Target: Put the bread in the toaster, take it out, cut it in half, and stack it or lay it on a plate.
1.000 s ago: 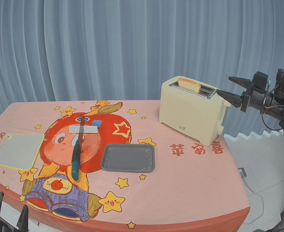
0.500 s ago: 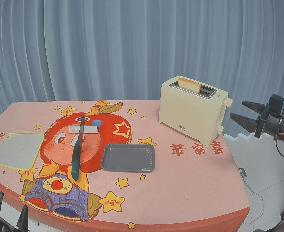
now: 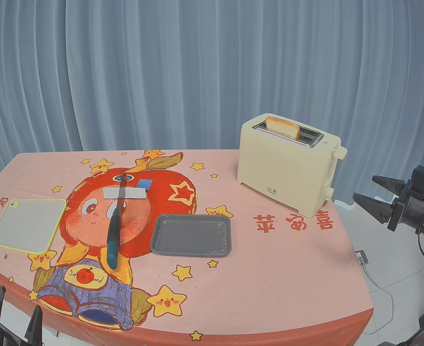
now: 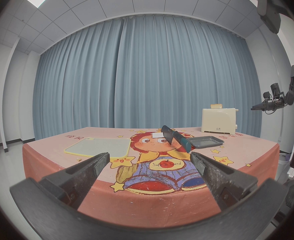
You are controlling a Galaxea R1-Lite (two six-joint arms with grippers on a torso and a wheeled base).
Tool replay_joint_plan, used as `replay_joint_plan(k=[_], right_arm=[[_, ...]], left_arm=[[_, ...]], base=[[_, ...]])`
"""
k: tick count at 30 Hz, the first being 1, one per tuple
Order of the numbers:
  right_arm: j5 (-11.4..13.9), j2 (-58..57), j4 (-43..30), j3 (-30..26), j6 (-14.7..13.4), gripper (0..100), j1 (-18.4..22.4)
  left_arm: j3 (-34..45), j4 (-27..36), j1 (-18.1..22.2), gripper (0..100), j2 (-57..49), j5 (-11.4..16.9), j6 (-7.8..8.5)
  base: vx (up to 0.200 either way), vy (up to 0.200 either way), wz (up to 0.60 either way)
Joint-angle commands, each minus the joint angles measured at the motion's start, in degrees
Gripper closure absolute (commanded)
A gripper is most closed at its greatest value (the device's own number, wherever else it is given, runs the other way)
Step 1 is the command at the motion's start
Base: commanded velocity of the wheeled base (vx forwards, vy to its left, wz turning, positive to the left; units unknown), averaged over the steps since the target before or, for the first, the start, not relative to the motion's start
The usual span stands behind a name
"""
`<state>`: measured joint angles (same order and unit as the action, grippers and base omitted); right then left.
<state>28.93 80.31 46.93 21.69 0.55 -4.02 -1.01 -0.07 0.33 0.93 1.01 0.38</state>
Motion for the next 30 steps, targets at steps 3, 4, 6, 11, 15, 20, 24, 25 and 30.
replay_joint_plan(k=[3, 4, 6, 11, 15, 20, 24, 25, 30], right_arm=[[-0.19, -3.41, -0.18, -2.00, 0.15, 0, -0.81], [-0.28, -3.76, -0.18, -2.26, 0.15, 0, -0.90], [-0.36, -4.11, -0.35, -2.88, 0.24, 0, -0.99], [-4.76, -4.02, -0.26, -5.08, 0.86, 0, -1.07], [-5.29, -4.02, -0.26, -7.45, 2.18, 0, -1.51], [-5.55, -4.11, -0.18, -7.98, 2.35, 0, -1.25], [-5.55, -4.46, -0.18, -8.86, 2.35, 100, -1.60], [-5.55, -4.46, -0.18, -8.86, 2.35, 100, -1.60], [-5.81, -5.34, -0.79, -10.79, 2.44, 100, -2.31]], left_arm=[[1.01, -0.01, 0.02, 0, -0.84, -0.05, -0.03], [1.01, -0.01, 0.02, 0, -0.84, 0.04, -0.03], [1.01, -0.01, -0.07, 0, -0.84, -0.05, -0.03], [1.01, -0.01, 0.02, 0, -0.84, -0.05, 0.06], [1.01, -0.01, 0.02, 0, -0.84, -0.05, -0.03], [1.01, -0.01, 0.02, 0, -0.84, -0.05, 0.06], [1.01, -0.01, -0.07, 0, -0.84, -0.05, -0.03], [1.01, -0.01, -0.07, 0, -0.84, -0.05, -0.03], [1.01, -0.01, 0.02, 0, -0.84, -0.05, -0.03]], base=[[0.000, 0.000, 0.00], [0.000, 0.000, 0.00], [0.000, 0.000, 0.00], [0.000, 0.000, 0.00], [0.000, 0.000, 0.00], [0.000, 0.000, 0.00], [0.000, 0.000, 0.00], [0.000, 0.000, 0.00], [0.000, 0.000, 0.00]])
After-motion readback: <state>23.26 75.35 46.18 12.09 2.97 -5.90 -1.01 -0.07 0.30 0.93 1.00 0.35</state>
